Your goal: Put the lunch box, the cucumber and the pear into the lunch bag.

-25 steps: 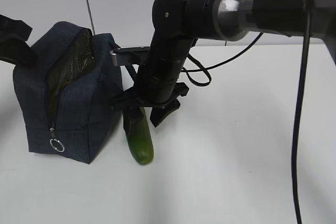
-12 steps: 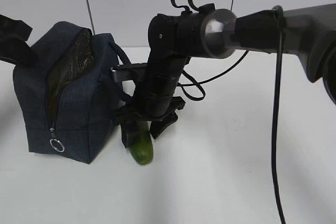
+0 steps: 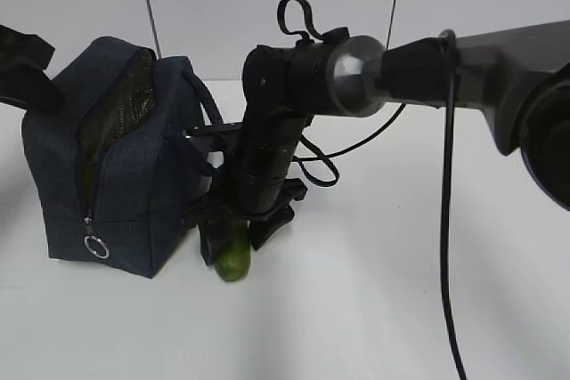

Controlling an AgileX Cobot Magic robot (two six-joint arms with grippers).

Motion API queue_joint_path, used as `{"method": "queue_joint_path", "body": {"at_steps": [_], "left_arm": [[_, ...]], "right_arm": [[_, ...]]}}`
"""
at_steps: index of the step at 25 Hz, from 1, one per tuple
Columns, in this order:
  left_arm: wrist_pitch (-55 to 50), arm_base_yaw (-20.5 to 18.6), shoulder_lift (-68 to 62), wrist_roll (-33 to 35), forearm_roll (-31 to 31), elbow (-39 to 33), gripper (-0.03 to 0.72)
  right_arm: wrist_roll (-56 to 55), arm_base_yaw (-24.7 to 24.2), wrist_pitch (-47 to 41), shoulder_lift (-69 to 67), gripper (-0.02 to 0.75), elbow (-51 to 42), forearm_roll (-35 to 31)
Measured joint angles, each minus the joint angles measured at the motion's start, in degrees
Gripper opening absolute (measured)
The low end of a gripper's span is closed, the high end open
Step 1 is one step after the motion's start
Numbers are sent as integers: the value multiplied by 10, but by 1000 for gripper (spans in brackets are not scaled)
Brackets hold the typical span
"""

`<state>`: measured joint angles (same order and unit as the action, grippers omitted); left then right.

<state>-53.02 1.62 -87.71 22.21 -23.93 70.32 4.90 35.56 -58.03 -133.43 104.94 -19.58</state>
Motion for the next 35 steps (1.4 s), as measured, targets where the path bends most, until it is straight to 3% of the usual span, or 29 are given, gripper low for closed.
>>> {"method": "queue_joint_path", "body": {"at_steps": [4, 9, 12, 19, 22, 25, 31, 35], "left_arm": [[0, 0, 0, 0, 0, 0, 22], [0, 0, 0, 0, 0, -1, 22], [0, 0, 0, 0, 0, -1, 22], [0, 0, 0, 0, 0, -1, 22], [0, 0, 0, 0, 0, -1, 22], [0, 0, 0, 0, 0, -1, 22], [0, 0, 0, 0, 0, -1, 22], [0, 0, 0, 0, 0, -1, 22]], "right_arm": [[-12, 7, -1, -5, 538, 1, 4], [-32, 9, -11, -6, 407, 1, 30], [-55, 10, -25, -1, 388, 3, 80], [-190, -2, -45, 35, 386, 1, 278], [-203, -18, -42, 66, 386, 3, 289], [-191, -24, -23, 106, 386, 21, 269], [-121, -22, 6, 150, 386, 81, 85], [-57, -22, 12, 152, 386, 106, -74]]}}
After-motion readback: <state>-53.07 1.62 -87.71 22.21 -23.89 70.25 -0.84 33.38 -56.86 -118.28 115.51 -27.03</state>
